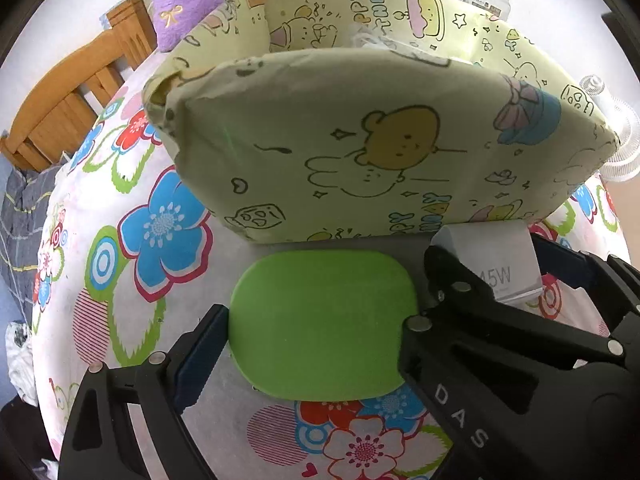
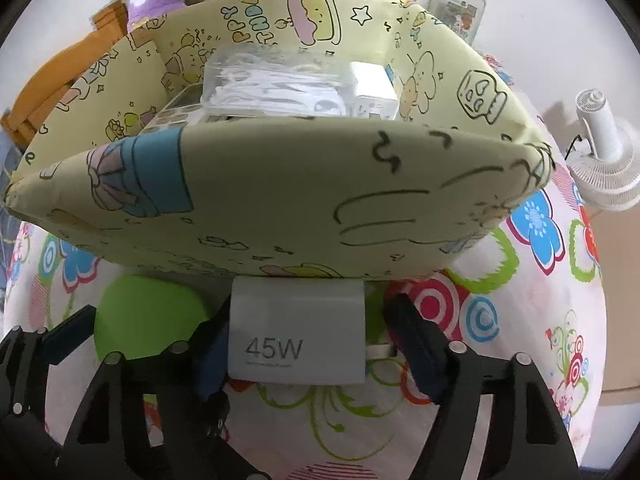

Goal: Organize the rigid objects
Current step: 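Grasp the white charger with the right gripper while the left holds the green pad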

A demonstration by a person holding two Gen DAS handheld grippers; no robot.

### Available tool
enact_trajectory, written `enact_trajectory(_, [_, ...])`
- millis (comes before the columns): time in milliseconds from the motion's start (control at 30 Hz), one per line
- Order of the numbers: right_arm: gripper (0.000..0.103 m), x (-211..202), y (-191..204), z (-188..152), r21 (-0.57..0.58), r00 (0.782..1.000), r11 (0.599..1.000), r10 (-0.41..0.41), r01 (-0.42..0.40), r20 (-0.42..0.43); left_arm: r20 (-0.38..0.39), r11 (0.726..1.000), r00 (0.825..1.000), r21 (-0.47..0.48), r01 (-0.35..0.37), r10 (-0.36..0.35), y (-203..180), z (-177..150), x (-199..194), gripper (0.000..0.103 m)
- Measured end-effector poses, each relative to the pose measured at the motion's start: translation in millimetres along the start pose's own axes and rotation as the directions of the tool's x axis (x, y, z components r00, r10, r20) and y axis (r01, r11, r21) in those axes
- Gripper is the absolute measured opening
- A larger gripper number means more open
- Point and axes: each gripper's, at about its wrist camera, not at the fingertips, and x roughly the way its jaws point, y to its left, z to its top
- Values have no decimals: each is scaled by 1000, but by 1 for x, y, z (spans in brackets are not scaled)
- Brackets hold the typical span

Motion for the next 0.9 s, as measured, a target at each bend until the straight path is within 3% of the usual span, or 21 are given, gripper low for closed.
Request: enact_trajectory(900, [73, -34, -30, -39, 67, 1000, 998, -14, 13, 20, 37, 998, 999, 66, 1, -4, -30, -32, -31, 95])
